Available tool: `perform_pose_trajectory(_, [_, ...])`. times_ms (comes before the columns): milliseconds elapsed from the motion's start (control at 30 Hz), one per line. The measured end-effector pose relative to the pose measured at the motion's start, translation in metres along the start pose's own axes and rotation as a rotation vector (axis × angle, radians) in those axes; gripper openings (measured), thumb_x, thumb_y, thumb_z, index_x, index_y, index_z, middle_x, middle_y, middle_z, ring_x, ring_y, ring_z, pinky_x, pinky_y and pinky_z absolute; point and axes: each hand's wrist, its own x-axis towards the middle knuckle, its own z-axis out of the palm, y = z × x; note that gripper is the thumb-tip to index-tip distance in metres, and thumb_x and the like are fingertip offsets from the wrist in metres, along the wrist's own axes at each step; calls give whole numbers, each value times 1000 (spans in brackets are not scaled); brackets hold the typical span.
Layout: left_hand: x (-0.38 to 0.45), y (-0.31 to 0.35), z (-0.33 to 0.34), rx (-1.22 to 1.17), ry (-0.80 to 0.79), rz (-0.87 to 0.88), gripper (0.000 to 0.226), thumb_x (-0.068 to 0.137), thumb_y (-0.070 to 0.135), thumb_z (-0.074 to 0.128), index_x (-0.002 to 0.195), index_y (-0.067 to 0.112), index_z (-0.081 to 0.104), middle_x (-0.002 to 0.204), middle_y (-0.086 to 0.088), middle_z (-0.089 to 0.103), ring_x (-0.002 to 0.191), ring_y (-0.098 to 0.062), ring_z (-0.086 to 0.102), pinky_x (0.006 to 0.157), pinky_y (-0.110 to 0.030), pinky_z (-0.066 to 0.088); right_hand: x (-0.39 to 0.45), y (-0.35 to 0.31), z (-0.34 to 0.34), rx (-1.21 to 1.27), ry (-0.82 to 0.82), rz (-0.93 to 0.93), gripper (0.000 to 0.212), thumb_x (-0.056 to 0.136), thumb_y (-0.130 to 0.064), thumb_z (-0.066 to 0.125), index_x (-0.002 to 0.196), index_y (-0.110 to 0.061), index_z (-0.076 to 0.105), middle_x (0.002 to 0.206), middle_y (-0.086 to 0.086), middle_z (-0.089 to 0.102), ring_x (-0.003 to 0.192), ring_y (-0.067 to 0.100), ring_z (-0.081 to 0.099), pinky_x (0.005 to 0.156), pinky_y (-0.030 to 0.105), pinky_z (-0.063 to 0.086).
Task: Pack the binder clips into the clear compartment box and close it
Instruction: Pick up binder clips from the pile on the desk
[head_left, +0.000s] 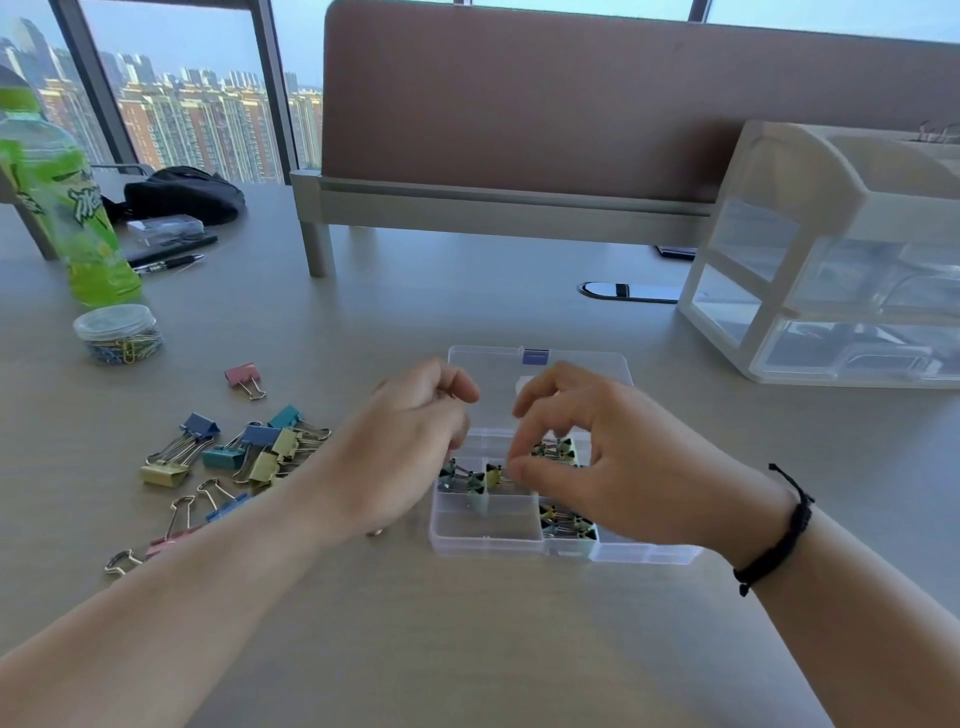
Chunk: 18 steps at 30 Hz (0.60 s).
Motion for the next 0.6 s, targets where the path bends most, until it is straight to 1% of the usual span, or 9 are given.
perform_pose_trajectory(100, [0,-2,0,46,-7,71,21,99,5,43,99,22,55,78,3,64,52,-8,43,50,-23,35,2,2,-1,22,200,-2,9,85,-36,68,93,-37,71,95,-15,57,79,8,54,64,14,42])
perform_pose_trajectory(167, [-2,0,1,68,-36,135,18,103,7,43,102,22,54,76,12,68,51,-6,43,49,-19,38,2,0,-2,102,277,7,13,84,-33,70,96,-35,71,83,-13,61,67,8,53,61,15,44])
perform_pose_trajectory(233, [-5,2,5,97,-47,200,17,104,12,42,106,22,55,63,21,64,48,-4,40,47,-16,36,2,-2,-3,199,307,4,12,82,-29,73,94,-30,71,77,-15,66,56,7,51,54,15,44])
perform_pose_trajectory(267, [-5,2,5,97,-39,223,19,104,14,43,106,24,58,54,18,57,47,-5,38,46,-18,35,2,-3,-2,237,308,3,11,81,-26,75,91,-29,70,75,-14,68,54,10,50,51,15,44])
perform_pose_trajectory(333, [-5,3,5,42,-19,266,26,104,20,43,107,33,65,49,8,39,48,-13,32,48,-28,31,2,-4,0,306,291,9,15,78,-21,79,87,-26,67,76,-12,71,58,19,55,52,19,46])
perform_pose_trajectory(400, [-7,6,6,9,-18,297,30,102,30,41,110,39,69,50,2,31,48,-18,28,56,-29,33,2,-6,4,374,267,16,20,76,-19,81,84,-22,64,77,-10,73,62,20,59,55,21,48])
perform_pose_trajectory(467, [-12,12,7,-23,-40,323,34,100,32,39,117,37,68,44,12,32,41,-7,29,54,-17,37,3,-9,8,493,266,8,23,75,-13,82,82,-13,60,79,-10,74,64,18,63,59,23,51])
perform_pose_trajectory(533, [-15,16,9,-55,-59,315,35,99,29,38,120,28,66,40,14,31,36,-2,29,43,-5,30,3,-11,8,653,291,-4,23,76,-3,80,80,-4,58,82,-7,76,71,26,69,68,36,59])
perform_pose_trajectory(600, [-16,16,10,-67,-62,281,40,95,40,39,124,34,65,46,10,24,41,-6,20,41,-10,25,4,-10,8,728,322,-4,20,75,-2,80,80,-1,60,83,2,76,76,32,70,74,49,59])
